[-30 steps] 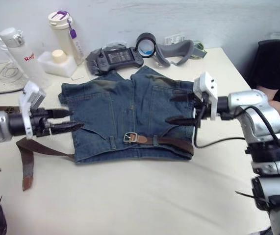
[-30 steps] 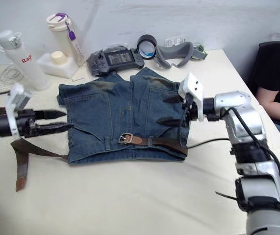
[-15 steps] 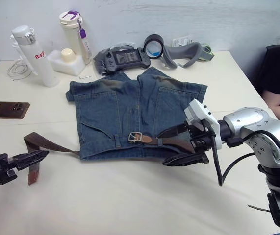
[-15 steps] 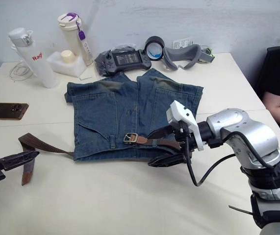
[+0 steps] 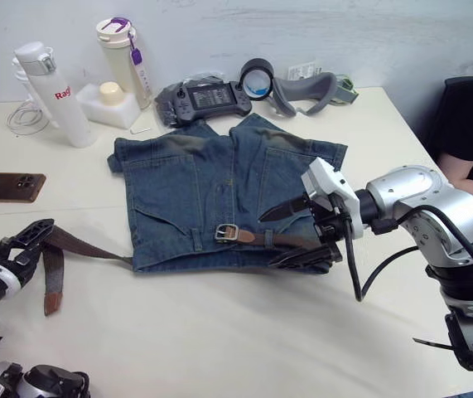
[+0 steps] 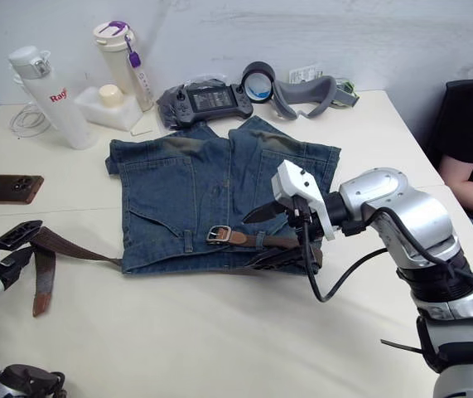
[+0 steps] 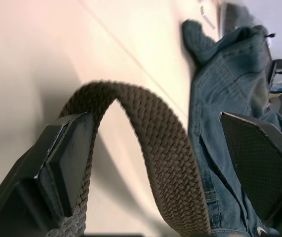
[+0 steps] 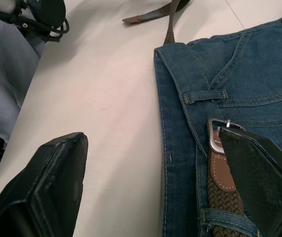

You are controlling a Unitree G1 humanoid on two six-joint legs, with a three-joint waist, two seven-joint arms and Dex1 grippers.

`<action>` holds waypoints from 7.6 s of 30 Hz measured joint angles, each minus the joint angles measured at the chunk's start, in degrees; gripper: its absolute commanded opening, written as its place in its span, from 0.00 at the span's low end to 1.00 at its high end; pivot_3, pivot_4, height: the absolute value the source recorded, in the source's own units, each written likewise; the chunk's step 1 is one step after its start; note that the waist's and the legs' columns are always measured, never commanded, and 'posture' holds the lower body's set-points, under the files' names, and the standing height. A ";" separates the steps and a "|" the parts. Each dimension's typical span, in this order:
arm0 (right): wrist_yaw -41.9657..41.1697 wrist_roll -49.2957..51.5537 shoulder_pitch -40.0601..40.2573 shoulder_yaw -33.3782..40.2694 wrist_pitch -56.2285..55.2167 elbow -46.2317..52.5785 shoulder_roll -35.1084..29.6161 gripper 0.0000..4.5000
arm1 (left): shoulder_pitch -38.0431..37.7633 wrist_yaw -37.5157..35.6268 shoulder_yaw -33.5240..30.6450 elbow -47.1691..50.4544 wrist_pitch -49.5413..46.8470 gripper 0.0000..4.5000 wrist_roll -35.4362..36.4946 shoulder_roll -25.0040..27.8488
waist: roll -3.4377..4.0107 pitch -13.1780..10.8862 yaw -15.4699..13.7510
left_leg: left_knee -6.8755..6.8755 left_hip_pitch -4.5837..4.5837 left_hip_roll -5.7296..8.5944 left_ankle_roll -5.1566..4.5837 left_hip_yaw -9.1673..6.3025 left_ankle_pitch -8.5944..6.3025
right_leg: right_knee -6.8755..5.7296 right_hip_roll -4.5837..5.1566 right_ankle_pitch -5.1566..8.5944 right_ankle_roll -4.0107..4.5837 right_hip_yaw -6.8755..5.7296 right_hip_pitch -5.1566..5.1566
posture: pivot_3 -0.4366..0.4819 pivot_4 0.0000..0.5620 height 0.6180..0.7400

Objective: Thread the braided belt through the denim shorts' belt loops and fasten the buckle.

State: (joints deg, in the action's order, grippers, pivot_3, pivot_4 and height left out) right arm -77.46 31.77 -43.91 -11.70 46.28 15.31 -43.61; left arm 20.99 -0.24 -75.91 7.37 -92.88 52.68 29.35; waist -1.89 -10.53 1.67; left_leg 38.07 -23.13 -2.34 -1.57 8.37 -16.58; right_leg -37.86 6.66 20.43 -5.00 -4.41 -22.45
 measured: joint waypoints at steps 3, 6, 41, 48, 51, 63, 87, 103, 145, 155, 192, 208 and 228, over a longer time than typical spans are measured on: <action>0.30 -0.39 -0.25 -0.75 -0.46 -0.48 0.12 1.00 | 1.53 4.68 -0.01 -1.60 -0.07 0.99 1.96 -1.05 | -0.03 0.00 -0.03 | 0.00 0.00 -0.01 0.00 0.00 0.00 | -0.02 0.00 0.00 0.00 0.00 -0.01 | 0.48 0.27 1.00; 0.74 -1.03 -0.66 -1.09 -1.42 -1.95 1.05 1.00 | 4.54 10.82 -0.27 -3.21 -0.08 0.99 4.33 -1.67 | -0.11 0.01 -0.08 | 0.04 0.00 -0.01 0.01 0.00 0.00 | 0.00 0.00 0.00 0.00 0.01 0.00 | 0.48 0.27 1.00; 2.41 -2.83 -0.40 -3.58 -4.51 -3.11 3.46 1.00 | -21.75 42.93 16.38 0.34 30.84 0.99 59.19 1.49 | -0.18 0.00 -0.03 | -0.04 0.07 0.07 0.13 -0.12 -0.12 | 0.26 0.11 0.02 0.07 0.03 0.06 | 0.48 0.27 1.00; 3.65 -3.66 -0.60 -3.72 -4.52 -3.60 3.74 1.00 | -17.13 50.00 19.28 0.55 41.20 0.99 59.56 -0.28 | -0.21 0.02 -0.05 | 0.01 0.07 0.01 0.04 -0.07 -0.05 | 0.26 0.01 0.02 0.06 0.04 0.09 | 0.48 0.27 1.00; 4.19 -3.67 -0.59 -3.71 -4.40 -3.54 3.72 1.00 | -15.64 51.39 20.66 0.07 43.67 0.99 59.57 -0.92 | -0.22 0.03 -0.08 | 0.03 0.07 0.01 0.03 -0.08 -0.05 | 0.27 0.01 0.02 0.05 0.04 0.12 | 0.48 0.27 1.00; 6.79 -4.71 -0.53 -3.57 -4.42 -3.18 3.30 1.00 | -8.73 47.51 27.84 -2.18 50.83 0.07 59.56 -1.27 | -0.23 0.03 -0.11 | 0.04 0.06 0.01 0.02 -0.07 -0.03 | 0.26 -0.06 0.02 0.05 0.02 0.11 | 0.48 0.27 1.00; 21.23 1.13 9.31 7.30 2.12 9.65 2.19 1.00 | 8.17 -33.24 73.74 6.24 19.10 0.01 23.24 30.81 | 0.02 -0.39 -0.24 | -0.16 -0.06 -0.26 0.44 0.07 0.13 | 0.32 -0.61 0.11 0.23 0.20 -0.19 | 0.48 0.27 1.00; 8.48 -16.42 -2.09 -12.04 -20.78 -2.14 -1.18 1.00 | 8.55 -58.23 92.98 9.03 57.81 0.01 -26.78 35.27 | 0.09 -0.43 0.09 | -0.08 -0.07 -0.30 0.31 0.29 0.07 | 0.27 -0.56 0.09 0.26 0.23 -0.31 | 0.48 0.27 1.00; 2.74 -19.16 -5.36 -7.30 -35.01 -19.25 7.93 0.00 | 10.22 -56.39 59.68 2.37 36.86 0.82 -13.97 28.31 | 0.15 -0.50 0.10 | 0.09 -0.09 -0.41 0.23 0.02 0.10 | -0.11 -0.49 0.09 0.26 0.06 -0.14 | 0.48 0.27 1.00; 8.16 7.12 -9.39 1.53 25.53 -15.88 14.79 0.00 | 5.85 -40.41 38.31 1.73 4.49 0.99 28.90 28.71 | 0.12 -0.48 0.79 | -0.06 0.00 -0.39 0.24 -0.06 0.10 | -0.13 -0.43 0.08 0.25 0.16 -0.11 | 0.48 0.27 1.00; 25.59 23.92 -10.14 13.74 42.63 -11.88 21.06 0.00 | -19.39 -0.40 55.25 23.11 49.61 0.34 59.53 -2.04 | 0.19 -0.39 -0.05 | -0.09 -0.09 0.04 0.03 -0.23 0.21 | 0.09 -0.27 0.03 0.16 0.35 0.00 | 0.48 0.27 1.00; 23.11 24.66 -9.52 12.01 39.42 -12.91 15.72 0.55 | -17.17 -1.11 45.46 7.34 34.83 0.00 59.60 4.54 | 0.20 -0.40 -0.02 | -0.12 -0.12 -0.01 0.04 -0.25 0.21 | 0.23 -0.29 0.03 0.16 0.34 -0.03 | 0.48 0.27 1.00; 14.91 16.23 -6.47 3.01 25.46 -6.97 4.24 0.99 | -15.16 33.34 43.45 0.62 35.64 0.00 59.60 -6.21 | 0.09 -0.43 -0.13 | -0.12 -0.09 0.03 0.04 -0.27 0.19 | 0.37 -0.19 0.01 0.12 0.33 0.02 | 0.48 0.27 1.00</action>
State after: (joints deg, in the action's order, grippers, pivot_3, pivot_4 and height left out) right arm -62.55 47.99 -50.38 -8.69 71.74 8.33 -39.37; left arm 5.83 33.10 -32.46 8.00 -57.24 112.29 23.13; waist -1.80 -10.97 1.54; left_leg 37.95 -23.23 -2.32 -1.53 8.10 -16.39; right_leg -37.50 6.47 20.44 -4.89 -4.08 -22.43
